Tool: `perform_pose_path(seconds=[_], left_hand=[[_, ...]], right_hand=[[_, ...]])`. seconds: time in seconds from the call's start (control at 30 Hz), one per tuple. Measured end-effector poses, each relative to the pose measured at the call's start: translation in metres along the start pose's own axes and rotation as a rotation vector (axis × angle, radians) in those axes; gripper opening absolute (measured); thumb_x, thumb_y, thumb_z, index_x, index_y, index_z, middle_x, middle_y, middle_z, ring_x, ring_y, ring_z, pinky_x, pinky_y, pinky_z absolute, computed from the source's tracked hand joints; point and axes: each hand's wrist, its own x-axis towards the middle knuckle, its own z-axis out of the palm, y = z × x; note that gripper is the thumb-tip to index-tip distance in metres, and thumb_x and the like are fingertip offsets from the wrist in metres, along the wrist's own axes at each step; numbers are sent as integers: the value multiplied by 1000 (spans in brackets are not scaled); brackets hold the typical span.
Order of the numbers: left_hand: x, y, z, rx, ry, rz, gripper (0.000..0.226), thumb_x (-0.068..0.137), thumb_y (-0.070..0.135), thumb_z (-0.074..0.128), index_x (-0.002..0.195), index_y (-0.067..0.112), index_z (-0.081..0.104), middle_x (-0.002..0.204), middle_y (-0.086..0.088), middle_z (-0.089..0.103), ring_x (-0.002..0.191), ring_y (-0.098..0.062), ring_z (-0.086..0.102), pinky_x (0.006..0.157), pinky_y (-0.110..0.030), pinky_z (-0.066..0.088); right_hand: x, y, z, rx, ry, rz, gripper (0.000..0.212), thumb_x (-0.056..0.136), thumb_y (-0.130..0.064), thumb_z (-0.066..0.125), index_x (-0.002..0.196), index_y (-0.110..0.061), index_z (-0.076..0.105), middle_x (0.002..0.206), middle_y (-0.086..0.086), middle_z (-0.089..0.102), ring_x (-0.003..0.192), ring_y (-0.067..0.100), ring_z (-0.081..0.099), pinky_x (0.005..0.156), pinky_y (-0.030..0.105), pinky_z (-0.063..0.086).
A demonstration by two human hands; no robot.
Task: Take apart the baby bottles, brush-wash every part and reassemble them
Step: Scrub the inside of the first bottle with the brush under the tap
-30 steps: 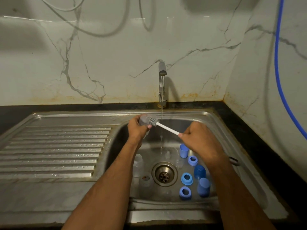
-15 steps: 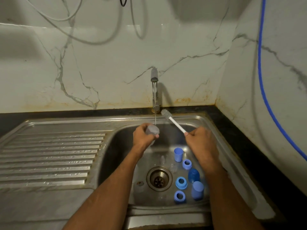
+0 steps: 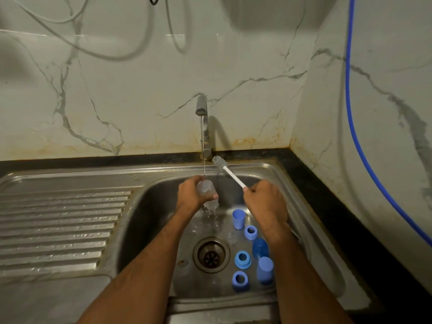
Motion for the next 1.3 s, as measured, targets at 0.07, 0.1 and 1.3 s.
perform_pose_path(seconds=[0.07, 0.1, 1.3], left_hand=[[1, 0, 1, 10, 13, -22, 69, 67, 30, 93, 126, 13, 63, 122, -5, 68, 108, -16, 62, 86, -25, 49], [1, -1, 3, 19, 22, -36, 66, 68, 31, 93, 124, 13, 62, 121, -5, 67, 104, -15, 60, 84, -25, 49], [-18, 5, -26, -760, -318, -636, 48, 74, -7, 74, 118, 4, 58, 112, -18, 67, 105, -36, 65, 80, -43, 58]], right_hand=[[0, 1, 1, -17, -6, 1, 27, 98, -40, 59, 87, -17, 69, 75, 1, 65, 70, 15, 62, 58, 27, 44], [0, 3, 2, -25, -9, 5, 28, 99, -41, 59, 87, -17, 69, 75, 1, 65, 69, 15, 62, 57, 27, 42], [-5, 3, 3, -8, -11, 1, 32, 100, -40, 59, 86, -14, 70, 68, -1, 60, 58, 9, 52, 48, 23, 29]])
